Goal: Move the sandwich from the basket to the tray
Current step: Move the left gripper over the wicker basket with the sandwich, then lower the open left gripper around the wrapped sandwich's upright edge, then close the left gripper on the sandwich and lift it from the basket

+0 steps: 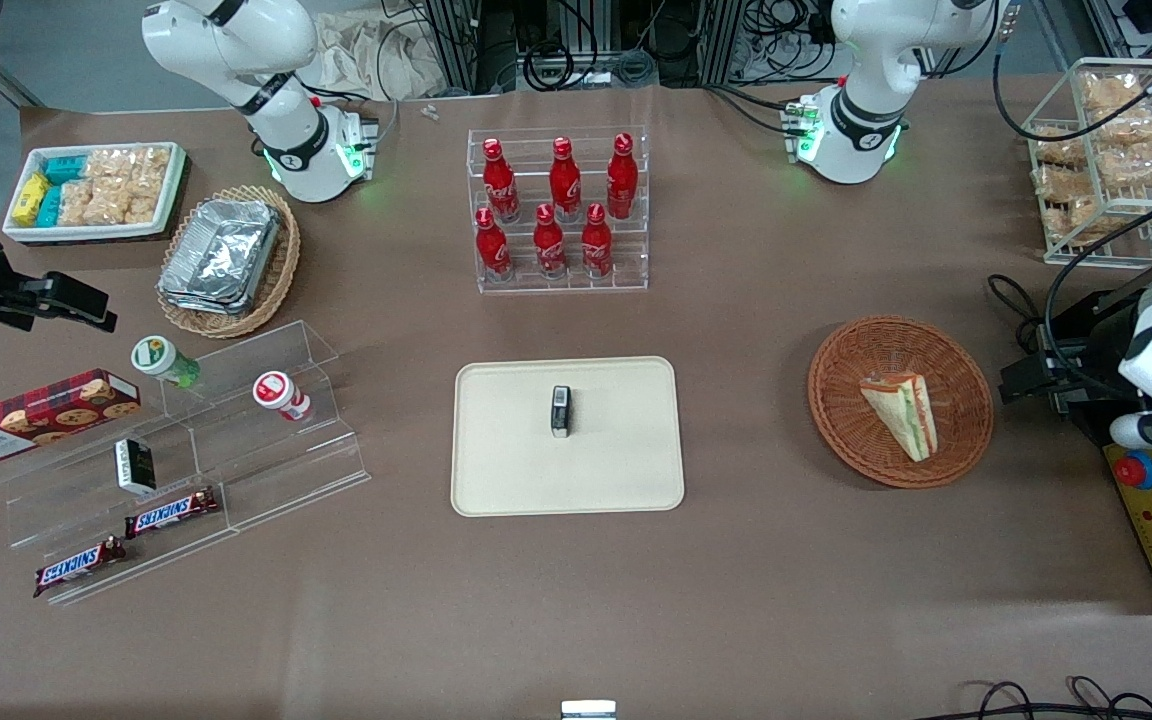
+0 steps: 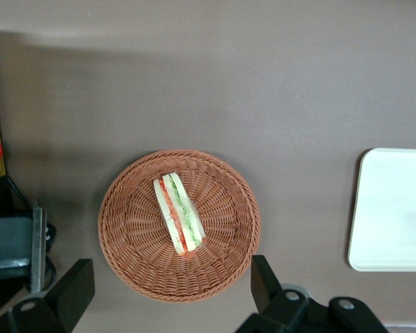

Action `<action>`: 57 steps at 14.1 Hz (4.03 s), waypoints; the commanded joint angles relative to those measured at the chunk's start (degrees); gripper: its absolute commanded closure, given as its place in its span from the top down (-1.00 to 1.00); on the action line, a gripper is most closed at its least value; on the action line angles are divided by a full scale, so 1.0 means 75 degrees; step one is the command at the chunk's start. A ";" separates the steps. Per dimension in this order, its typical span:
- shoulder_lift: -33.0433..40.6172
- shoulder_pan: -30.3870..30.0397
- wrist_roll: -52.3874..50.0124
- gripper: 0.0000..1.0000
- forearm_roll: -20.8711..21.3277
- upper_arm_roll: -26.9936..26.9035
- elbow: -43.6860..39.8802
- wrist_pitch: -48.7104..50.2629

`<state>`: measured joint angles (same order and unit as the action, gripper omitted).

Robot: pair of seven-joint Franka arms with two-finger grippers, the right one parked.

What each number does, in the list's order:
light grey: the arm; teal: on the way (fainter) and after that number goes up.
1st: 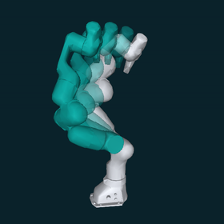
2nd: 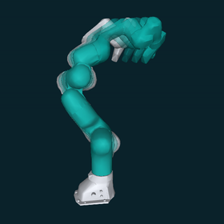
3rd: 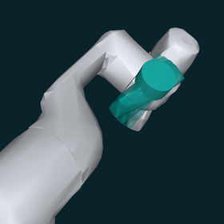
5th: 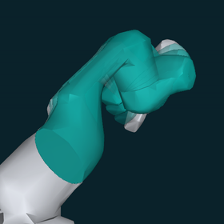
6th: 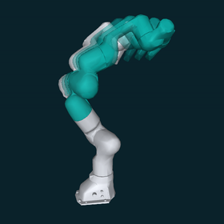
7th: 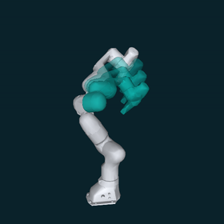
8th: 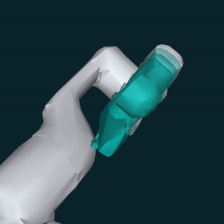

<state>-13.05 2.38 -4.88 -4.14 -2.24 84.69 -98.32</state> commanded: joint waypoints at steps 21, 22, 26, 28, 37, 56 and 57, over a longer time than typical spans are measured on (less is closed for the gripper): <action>0.0498 0.0045 -0.3451 1.00 0.0412 0.0122 0.6028 -0.5910; 0.0440 0.0057 -0.3451 1.00 0.0412 0.0122 0.6028 -0.5910; 0.0147 0.0045 -0.3474 1.00 0.0388 0.0122 0.6040 -0.5921; -0.0040 0.0045 -0.3474 1.00 0.0388 0.0122 0.6040 -0.6096; -0.0323 0.0174 -0.4211 -1.00 0.0388 0.0122 0.5876 -0.6461; -0.1116 0.1308 -0.3038 -1.00 0.0259 0.0567 -0.1586 0.1286; -0.1525 0.1543 -0.3261 -0.97 0.0259 0.0568 -0.2053 0.1285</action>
<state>-17.74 10.71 -25.93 -1.92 2.23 77.77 -89.99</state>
